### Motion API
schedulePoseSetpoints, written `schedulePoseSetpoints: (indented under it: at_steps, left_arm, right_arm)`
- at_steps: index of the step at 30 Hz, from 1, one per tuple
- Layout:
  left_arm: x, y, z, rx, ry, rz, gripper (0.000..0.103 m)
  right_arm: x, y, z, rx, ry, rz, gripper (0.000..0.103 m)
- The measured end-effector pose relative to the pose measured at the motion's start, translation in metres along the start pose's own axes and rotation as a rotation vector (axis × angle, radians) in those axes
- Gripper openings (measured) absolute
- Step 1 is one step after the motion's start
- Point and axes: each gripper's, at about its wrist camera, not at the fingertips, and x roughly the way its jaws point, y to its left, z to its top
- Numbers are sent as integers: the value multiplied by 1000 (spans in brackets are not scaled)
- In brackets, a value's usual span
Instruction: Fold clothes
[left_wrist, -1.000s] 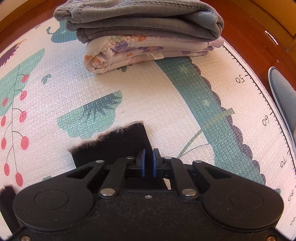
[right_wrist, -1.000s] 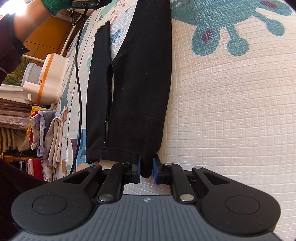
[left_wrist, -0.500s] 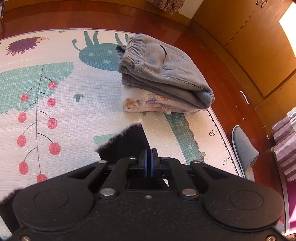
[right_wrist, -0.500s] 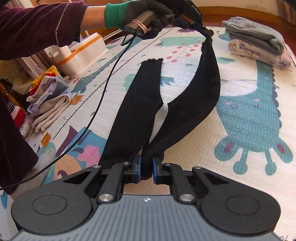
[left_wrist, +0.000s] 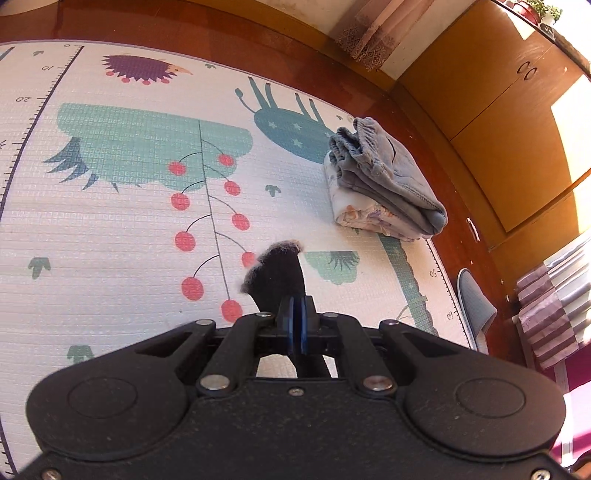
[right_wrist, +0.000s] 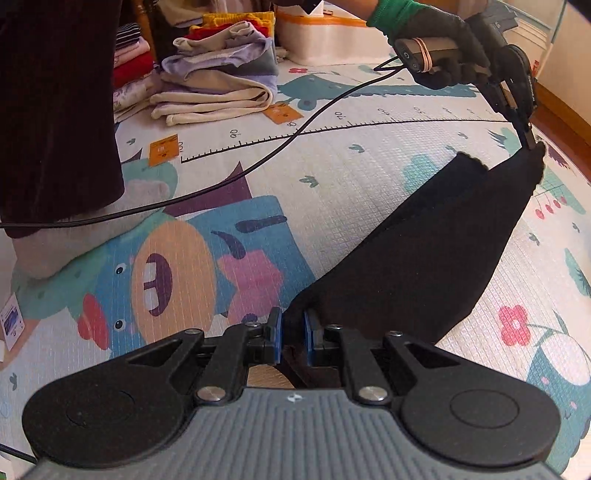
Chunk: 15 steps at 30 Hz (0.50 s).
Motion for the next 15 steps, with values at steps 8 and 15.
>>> schedulePoseSetpoints:
  at_steps: [8,15]
  left_arm:
    - [-9,54,-32,-71,-2,4,1]
    - [-2,85,-59,-160,49,53,3]
  right_arm:
    - [30,13,-3,-101,111,1,14]
    - [41,13,-13,-69,129,3,14]
